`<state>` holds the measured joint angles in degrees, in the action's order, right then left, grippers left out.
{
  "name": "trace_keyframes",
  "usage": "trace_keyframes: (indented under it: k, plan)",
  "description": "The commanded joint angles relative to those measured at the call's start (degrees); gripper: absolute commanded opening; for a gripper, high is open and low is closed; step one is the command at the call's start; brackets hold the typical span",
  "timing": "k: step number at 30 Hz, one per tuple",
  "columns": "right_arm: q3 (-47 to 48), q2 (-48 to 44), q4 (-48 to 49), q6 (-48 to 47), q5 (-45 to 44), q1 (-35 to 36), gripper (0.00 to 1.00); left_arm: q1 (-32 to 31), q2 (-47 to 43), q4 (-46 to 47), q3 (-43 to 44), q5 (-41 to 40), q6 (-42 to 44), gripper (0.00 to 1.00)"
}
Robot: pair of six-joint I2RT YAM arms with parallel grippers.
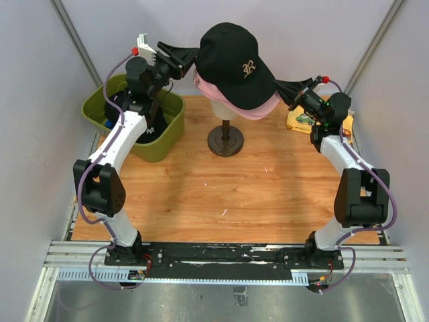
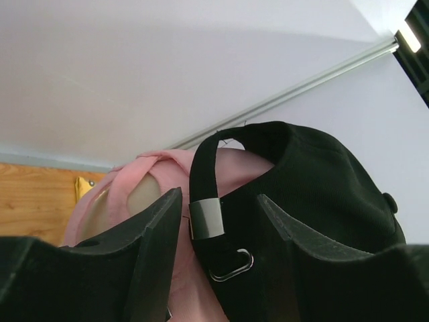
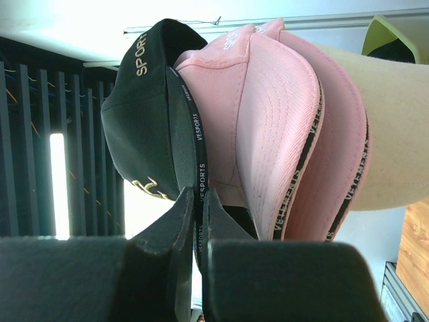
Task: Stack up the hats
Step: Stack the hat on the hat.
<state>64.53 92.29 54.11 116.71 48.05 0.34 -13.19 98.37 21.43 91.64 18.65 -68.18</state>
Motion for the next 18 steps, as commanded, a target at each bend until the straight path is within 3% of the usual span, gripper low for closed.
trace_keyframes:
  k: [1,13,18]
  plan:
    - [1.75,1.2,-1.87,-2.71,1.61,-0.08,0.01,0.52,1.13,2.81,2.39,5.0,0.55,0.51]
    - [1.87,0.83,-3.67,-4.12,1.61,0.54,0.01,0.5,-1.36,-8.98,2.54,2.85,8.32,0.35]
    - [1.91,0.3,-5.06,-5.04,1.58,0.54,0.01,0.51,-1.18,-14.49,5.62,1.64,11.21,0.09]
